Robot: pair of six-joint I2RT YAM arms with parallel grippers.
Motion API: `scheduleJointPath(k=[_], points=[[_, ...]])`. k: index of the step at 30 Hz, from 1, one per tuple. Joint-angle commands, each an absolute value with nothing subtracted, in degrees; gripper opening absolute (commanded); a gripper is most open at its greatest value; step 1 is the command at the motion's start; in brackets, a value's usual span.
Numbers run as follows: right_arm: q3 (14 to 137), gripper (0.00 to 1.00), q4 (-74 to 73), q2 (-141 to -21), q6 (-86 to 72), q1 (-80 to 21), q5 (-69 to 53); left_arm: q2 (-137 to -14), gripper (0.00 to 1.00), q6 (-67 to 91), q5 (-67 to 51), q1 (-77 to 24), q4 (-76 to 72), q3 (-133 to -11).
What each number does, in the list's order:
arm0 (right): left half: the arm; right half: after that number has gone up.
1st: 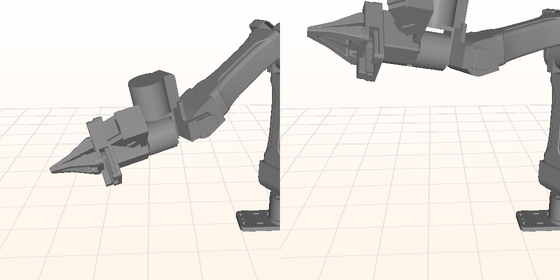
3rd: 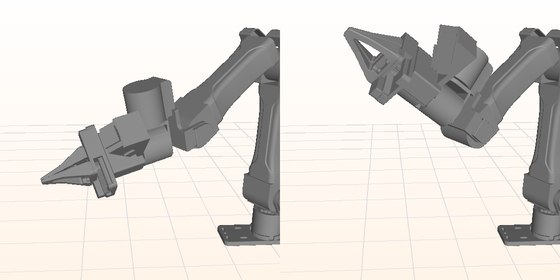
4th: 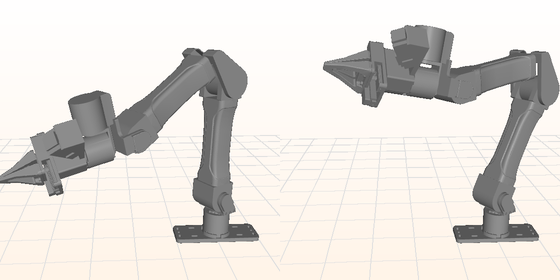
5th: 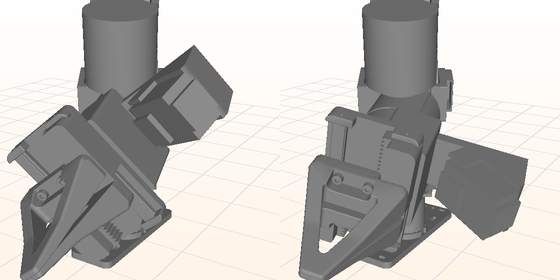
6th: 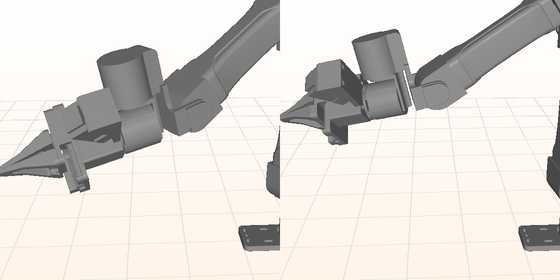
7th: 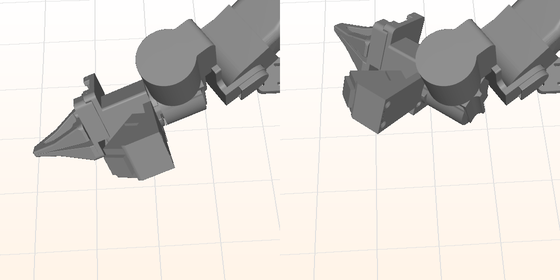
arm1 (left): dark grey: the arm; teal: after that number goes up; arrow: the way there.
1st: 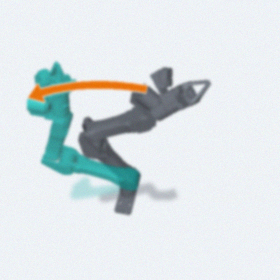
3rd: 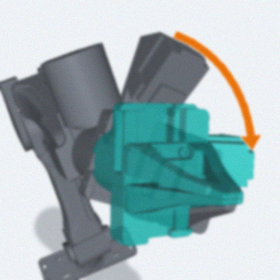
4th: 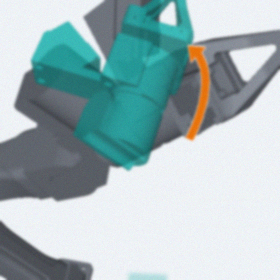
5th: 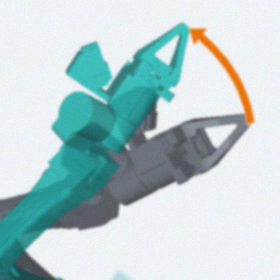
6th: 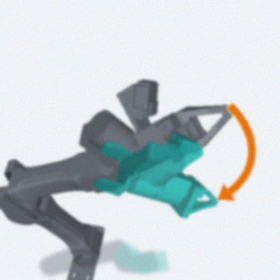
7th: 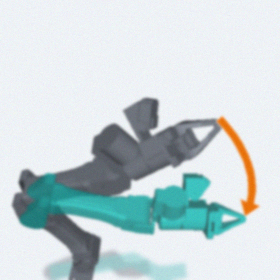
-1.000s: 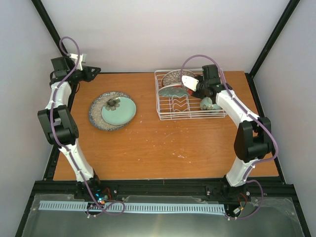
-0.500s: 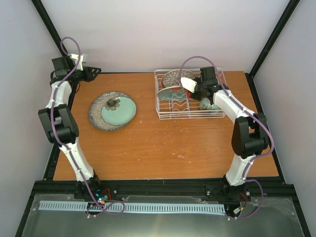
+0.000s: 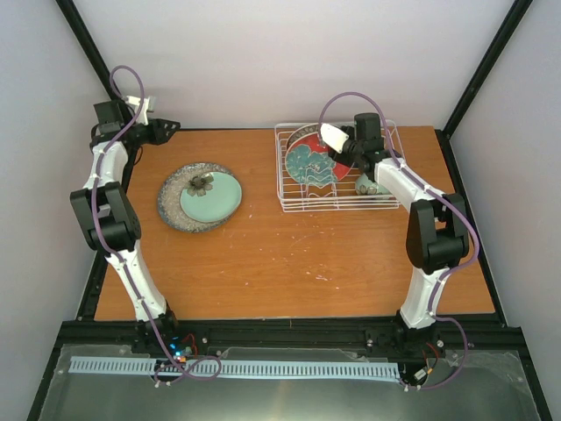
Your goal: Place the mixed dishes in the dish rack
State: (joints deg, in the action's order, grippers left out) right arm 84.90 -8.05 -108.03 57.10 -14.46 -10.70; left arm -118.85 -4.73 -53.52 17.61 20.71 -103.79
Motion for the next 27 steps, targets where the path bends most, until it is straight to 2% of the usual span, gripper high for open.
scheduleJointPath(k=[1,7,19,23,27], points=[[87.3,0.51,-4.1,-109.9,54.2,-14.0,-11.2,-120.2,0.40,-6.3,-53.3,17.6,21.9,-107.6],[88.1,0.60,-2.4,-110.0,52.2,-14.0,-10.9,-121.1,0.40,-6.4,-53.3,17.5,22.3,-108.6],[87.8,0.66,1.6,-106.1,48.1,-14.0,-8.8,-116.9,0.41,-6.5,-51.9,17.5,23.6,-107.9],[87.7,0.67,2.9,-102.4,45.5,-14.0,-9.3,-114.9,0.42,-8.6,-50.4,17.6,27.6,-107.8],[86.9,0.68,4.8,-96.3,40.9,-14.0,-10.1,-114.3,0.45,-13.5,-48.6,17.8,37.9,-109.9]])
